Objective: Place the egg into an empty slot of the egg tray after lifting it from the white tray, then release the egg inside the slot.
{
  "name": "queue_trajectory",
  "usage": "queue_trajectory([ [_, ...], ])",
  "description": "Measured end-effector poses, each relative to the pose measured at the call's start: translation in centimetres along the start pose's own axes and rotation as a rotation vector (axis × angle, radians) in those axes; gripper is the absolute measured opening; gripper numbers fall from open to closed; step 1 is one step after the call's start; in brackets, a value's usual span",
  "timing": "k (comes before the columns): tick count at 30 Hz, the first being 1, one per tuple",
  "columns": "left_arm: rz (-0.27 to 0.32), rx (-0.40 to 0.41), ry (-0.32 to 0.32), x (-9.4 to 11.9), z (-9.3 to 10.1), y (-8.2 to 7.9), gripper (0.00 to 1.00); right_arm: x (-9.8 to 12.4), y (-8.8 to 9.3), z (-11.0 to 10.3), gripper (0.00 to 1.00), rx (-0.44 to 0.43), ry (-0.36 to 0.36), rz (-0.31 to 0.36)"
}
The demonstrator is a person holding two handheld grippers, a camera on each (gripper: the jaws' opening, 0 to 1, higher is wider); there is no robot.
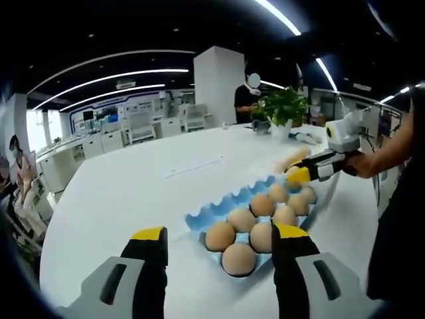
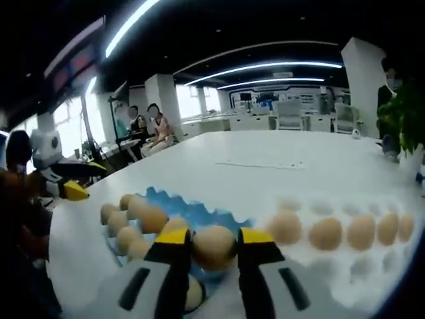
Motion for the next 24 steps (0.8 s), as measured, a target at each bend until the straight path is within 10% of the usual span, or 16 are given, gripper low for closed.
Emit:
queue_trajectory([
  [24, -0.003, 0.004, -0.009, -0.09, -0.18, -0.02, 0.64, -0.76, 0.90, -0.37, 0.28, 0.039, -0.037, -0.019],
])
Point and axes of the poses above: the point that each gripper's makers call its tool centre point, and the gripper's own axes: x roughly backward along the fingers, z roughly to its right, y roughly out of its underside, the point moved 2 cm from there along x, roughly backward along the fingers, and after that the axes turned 1 degree about -z, right-handed, at the moved point
